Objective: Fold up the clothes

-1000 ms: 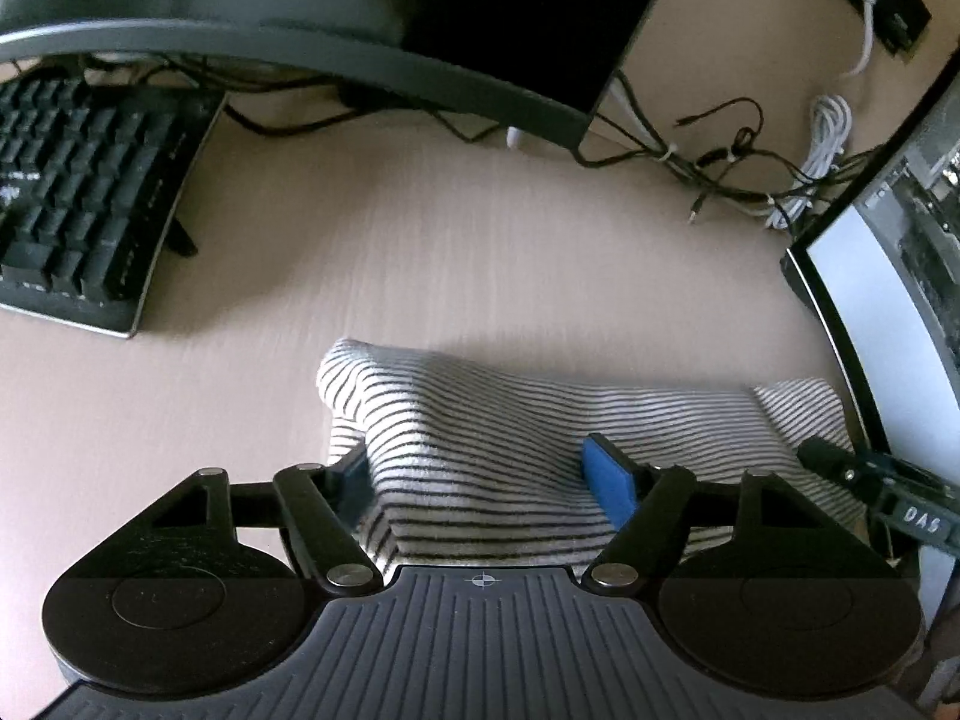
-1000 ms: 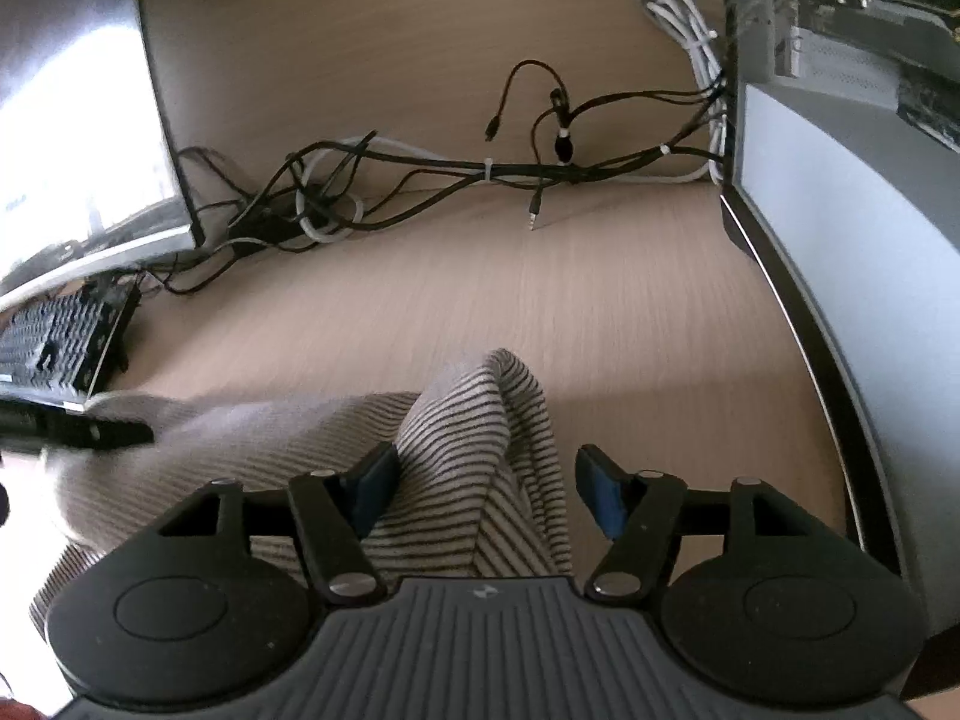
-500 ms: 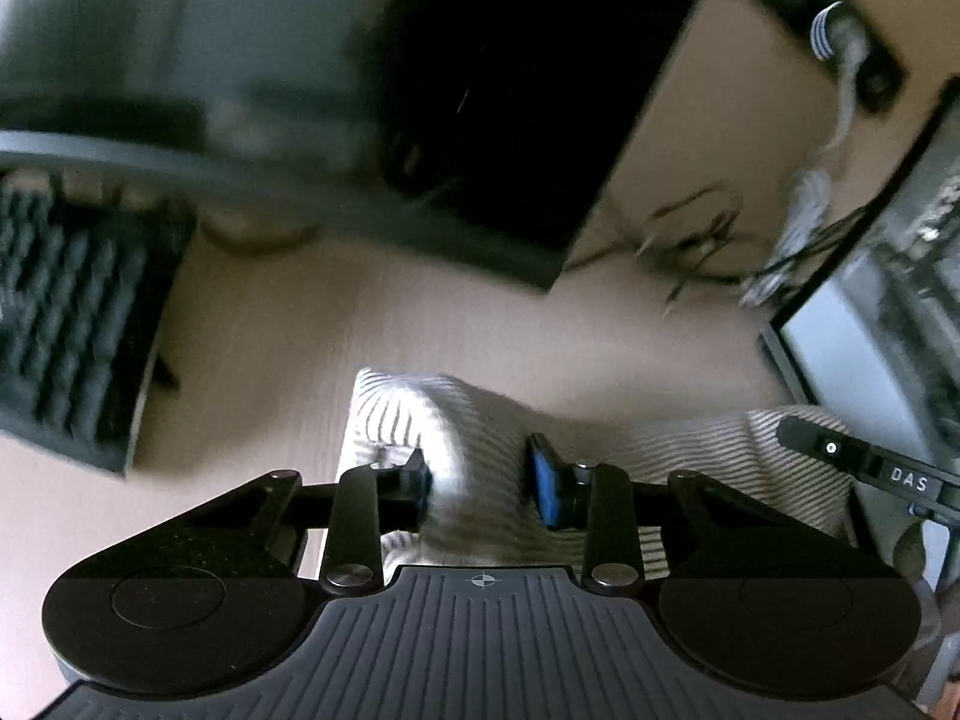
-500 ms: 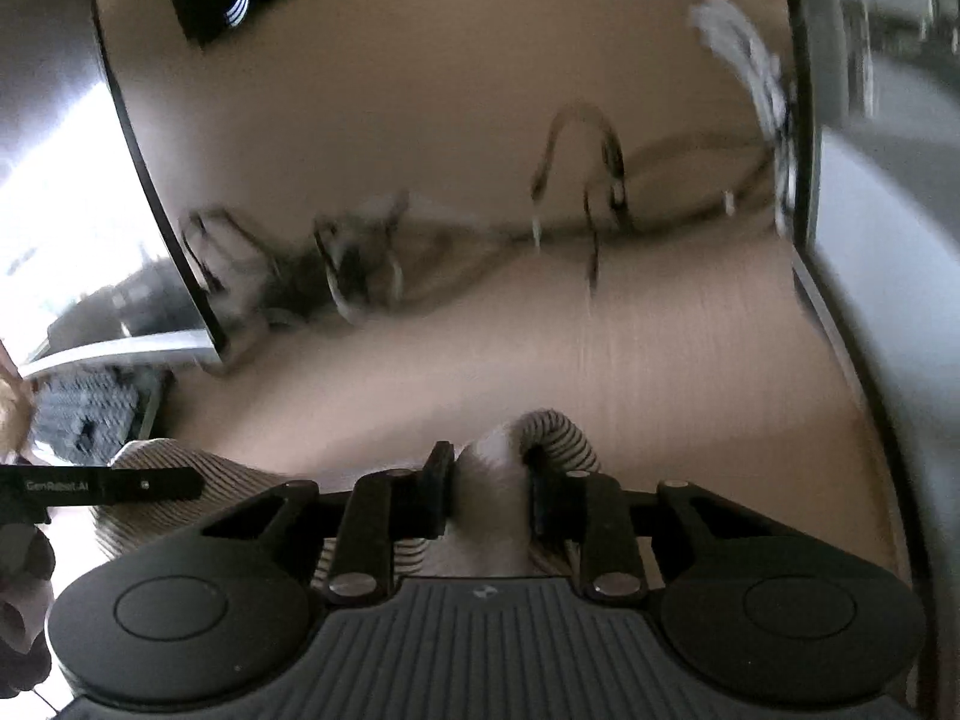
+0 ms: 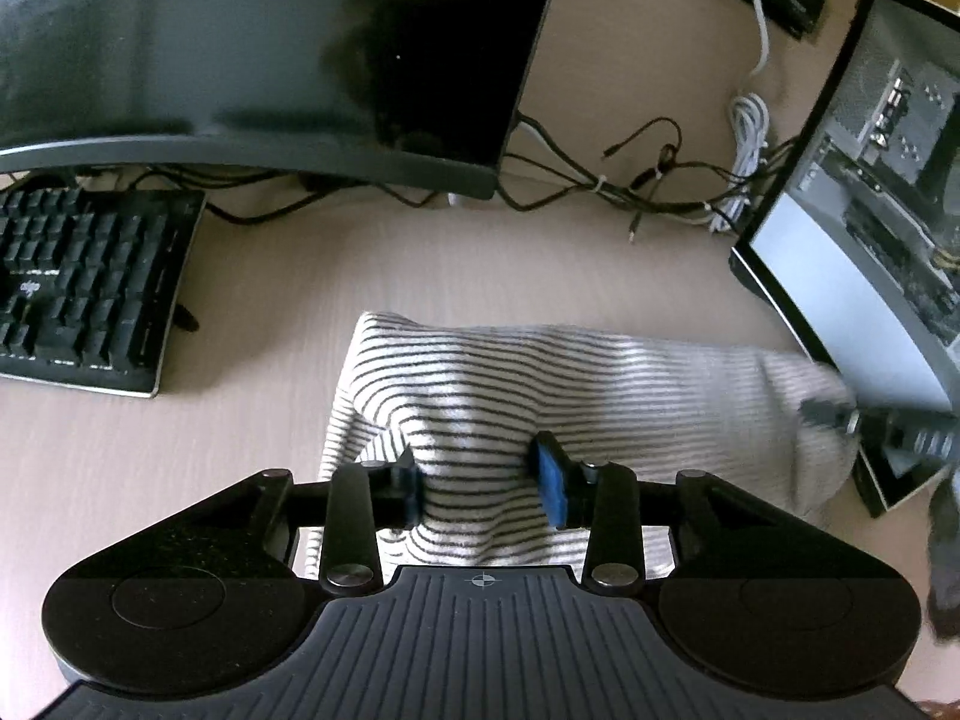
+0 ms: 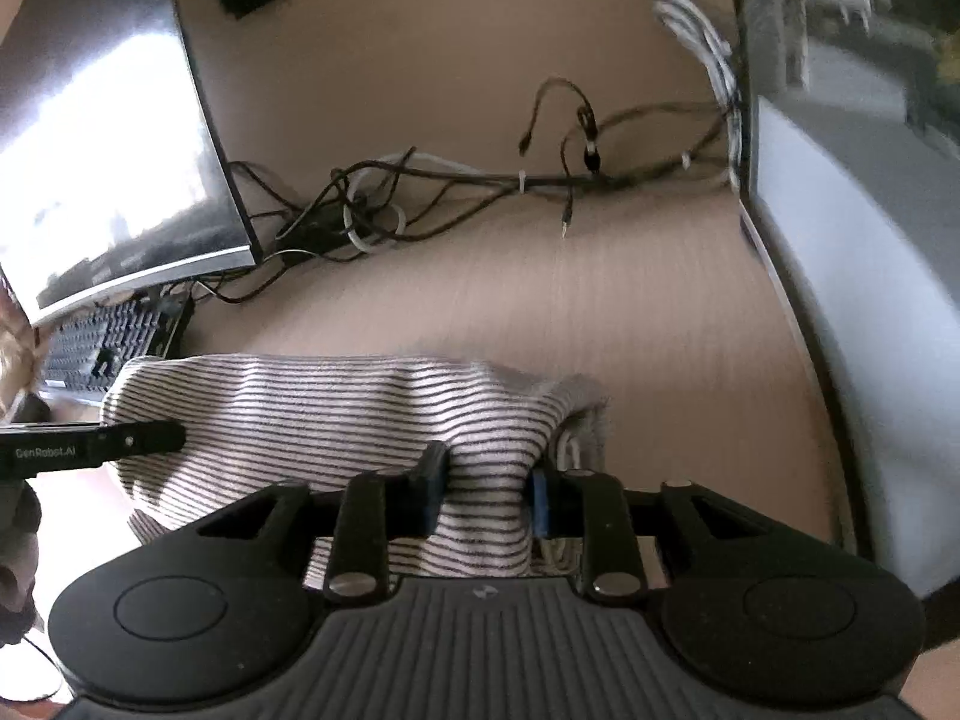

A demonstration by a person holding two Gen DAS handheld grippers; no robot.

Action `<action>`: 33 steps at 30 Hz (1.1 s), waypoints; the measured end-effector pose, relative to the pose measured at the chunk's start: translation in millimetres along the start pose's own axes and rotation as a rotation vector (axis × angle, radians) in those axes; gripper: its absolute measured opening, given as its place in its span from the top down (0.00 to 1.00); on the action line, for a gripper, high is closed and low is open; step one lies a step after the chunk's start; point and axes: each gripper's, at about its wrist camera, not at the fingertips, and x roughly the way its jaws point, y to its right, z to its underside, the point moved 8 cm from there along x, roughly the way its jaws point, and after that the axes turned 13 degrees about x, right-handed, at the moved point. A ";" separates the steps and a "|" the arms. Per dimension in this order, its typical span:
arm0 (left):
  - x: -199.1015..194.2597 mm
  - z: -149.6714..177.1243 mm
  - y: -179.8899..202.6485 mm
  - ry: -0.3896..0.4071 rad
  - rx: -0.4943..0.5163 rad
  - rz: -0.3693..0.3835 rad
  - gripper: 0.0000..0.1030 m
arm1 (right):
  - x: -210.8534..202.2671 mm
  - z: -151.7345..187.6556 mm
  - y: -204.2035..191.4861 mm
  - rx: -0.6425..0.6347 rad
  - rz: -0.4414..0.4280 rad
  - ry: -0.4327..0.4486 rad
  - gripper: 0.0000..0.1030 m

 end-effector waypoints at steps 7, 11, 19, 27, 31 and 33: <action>-4.5 4.7 4.3 0.000 0.011 0.000 0.60 | 4.7 -46.1 -32.7 -0.073 -0.028 0.136 0.52; -5.6 6.0 5.2 0.002 0.010 -0.005 0.58 | 51.2 -32.2 -74.6 -0.100 -0.088 0.012 0.48; -17.8 10.5 0.5 0.017 -0.020 -0.022 0.55 | 71.4 11.8 -106.2 -0.066 -0.182 -0.150 0.48; -71.6 -23.6 -29.8 0.175 -0.114 -0.088 0.50 | 33.2 58.4 -117.0 -0.119 -0.218 -0.179 0.48; -58.5 -20.1 -7.1 0.127 -0.056 -0.016 0.48 | 14.0 79.7 -122.9 -0.178 -0.210 -0.170 0.46; -46.1 -7.8 2.5 0.070 -0.021 -0.004 0.45 | 8.5 89.9 -124.5 -0.206 -0.205 -0.168 0.45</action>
